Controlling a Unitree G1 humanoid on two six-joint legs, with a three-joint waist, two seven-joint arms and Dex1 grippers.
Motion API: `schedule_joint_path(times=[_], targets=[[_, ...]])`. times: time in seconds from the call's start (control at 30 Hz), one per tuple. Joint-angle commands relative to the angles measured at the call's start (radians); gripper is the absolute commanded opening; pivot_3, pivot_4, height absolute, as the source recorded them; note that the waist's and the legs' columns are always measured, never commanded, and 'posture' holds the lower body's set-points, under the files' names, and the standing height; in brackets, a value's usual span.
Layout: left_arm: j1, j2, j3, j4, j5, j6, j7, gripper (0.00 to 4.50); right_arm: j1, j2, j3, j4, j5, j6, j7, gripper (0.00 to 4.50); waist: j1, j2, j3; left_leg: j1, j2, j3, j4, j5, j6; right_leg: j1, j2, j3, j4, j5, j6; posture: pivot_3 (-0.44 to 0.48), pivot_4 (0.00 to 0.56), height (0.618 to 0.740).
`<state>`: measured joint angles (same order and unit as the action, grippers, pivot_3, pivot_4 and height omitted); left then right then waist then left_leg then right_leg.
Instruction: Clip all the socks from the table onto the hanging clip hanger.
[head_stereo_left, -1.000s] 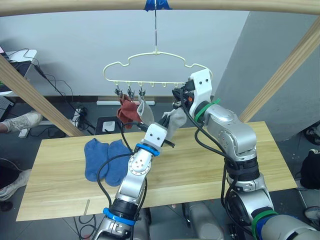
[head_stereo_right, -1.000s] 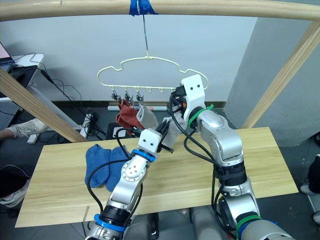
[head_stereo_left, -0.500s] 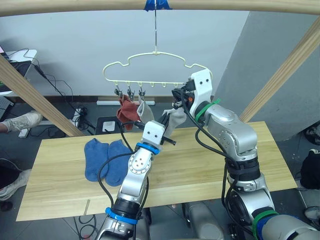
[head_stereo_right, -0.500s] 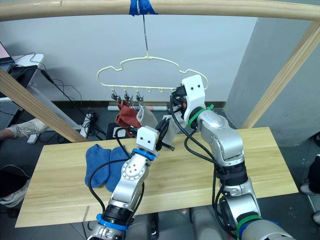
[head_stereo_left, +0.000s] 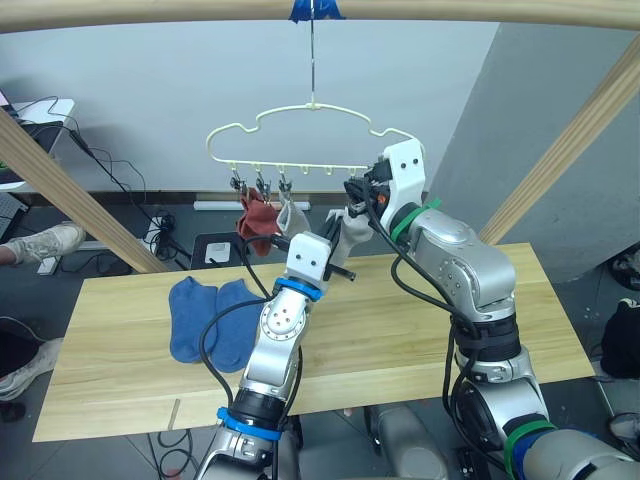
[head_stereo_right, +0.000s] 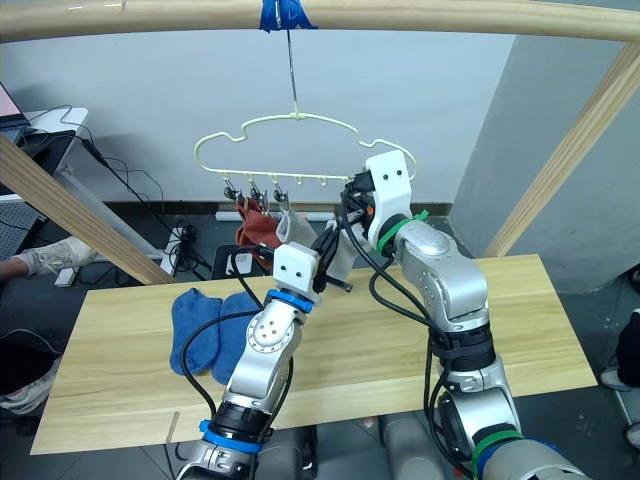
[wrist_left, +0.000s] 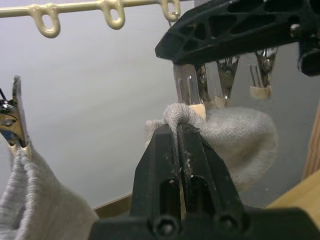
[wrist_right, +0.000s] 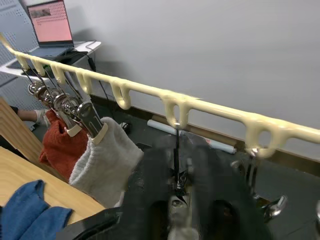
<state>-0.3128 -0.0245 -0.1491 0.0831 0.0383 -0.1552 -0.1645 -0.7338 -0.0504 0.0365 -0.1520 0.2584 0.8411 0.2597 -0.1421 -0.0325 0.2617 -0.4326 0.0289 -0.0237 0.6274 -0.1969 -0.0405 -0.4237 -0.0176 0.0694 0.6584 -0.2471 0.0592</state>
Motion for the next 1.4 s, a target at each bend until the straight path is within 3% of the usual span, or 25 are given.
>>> schedule_joint_path(times=[0.03,0.2,0.67,0.8,1.07,1.23,1.4], targets=[[-0.018,-0.013,-0.005,-0.011,-0.002,-0.017,0.007,0.0,-0.006,0.007,-0.017,-0.025,0.027,0.004,-0.001,1.96,0.0,0.0,0.0,0.0,0.0,0.0,0.0,0.0,0.0,0.0,0.0,0.0,0.0,0.0,0.0,-0.2,0.275,0.74],[-0.026,-0.011,-0.004,0.003,-0.002,-0.021,0.006,0.0,-0.012,0.014,-0.034,-0.041,0.048,0.017,-0.003,3.7,0.0,0.0,0.0,0.0,0.0,0.0,0.0,0.0,0.0,0.0,0.0,0.0,0.0,0.0,0.0,-0.201,0.272,0.74],[-0.044,-0.01,0.0,0.046,-0.007,-0.011,0.001,0.0,0.06,-0.112,-0.062,-0.274,0.207,0.163,0.082,3.7,0.0,0.0,0.0,-0.001,0.0,0.0,-0.001,0.0,0.0,0.0,0.0,0.0,-0.001,0.0,0.0,-0.211,0.269,0.74],[-0.031,-0.006,-0.009,0.037,-0.035,-0.001,-0.043,0.89,0.084,-0.165,-0.059,-0.318,0.241,0.176,0.114,3.76,-0.001,0.0,0.0,-0.001,0.0,0.0,-0.001,0.0,0.0,0.0,0.0,-0.001,-0.001,0.0,0.0,-0.209,0.269,0.74],[0.003,0.022,-0.02,-0.018,-0.047,0.046,-0.097,3.24,0.118,-0.25,-0.049,-0.37,0.263,0.143,0.158,3.76,-0.001,0.0,0.0,-0.001,0.0,0.0,-0.001,0.0,0.0,0.0,0.0,-0.001,-0.002,0.0,0.0,-0.204,0.264,0.74],[0.052,0.119,-0.017,-0.163,-0.127,0.137,-0.233,3.24,0.158,-0.295,-0.011,-0.39,0.187,0.041,0.147,3.76,-0.001,0.0,0.0,-0.001,0.0,0.0,-0.002,0.0,0.0,0.0,0.0,-0.001,-0.002,0.0,0.0,-0.197,0.26,0.74],[0.064,0.313,0.02,-0.348,-0.283,0.3,-0.448,3.24,0.2,-0.293,0.014,-0.358,0.065,-0.081,0.064,3.76,-0.001,0.0,0.0,-0.001,0.0,0.0,-0.002,0.0,0.0,-0.001,0.0,0.0,-0.002,0.0,0.0,-0.174,0.25,0.74]])
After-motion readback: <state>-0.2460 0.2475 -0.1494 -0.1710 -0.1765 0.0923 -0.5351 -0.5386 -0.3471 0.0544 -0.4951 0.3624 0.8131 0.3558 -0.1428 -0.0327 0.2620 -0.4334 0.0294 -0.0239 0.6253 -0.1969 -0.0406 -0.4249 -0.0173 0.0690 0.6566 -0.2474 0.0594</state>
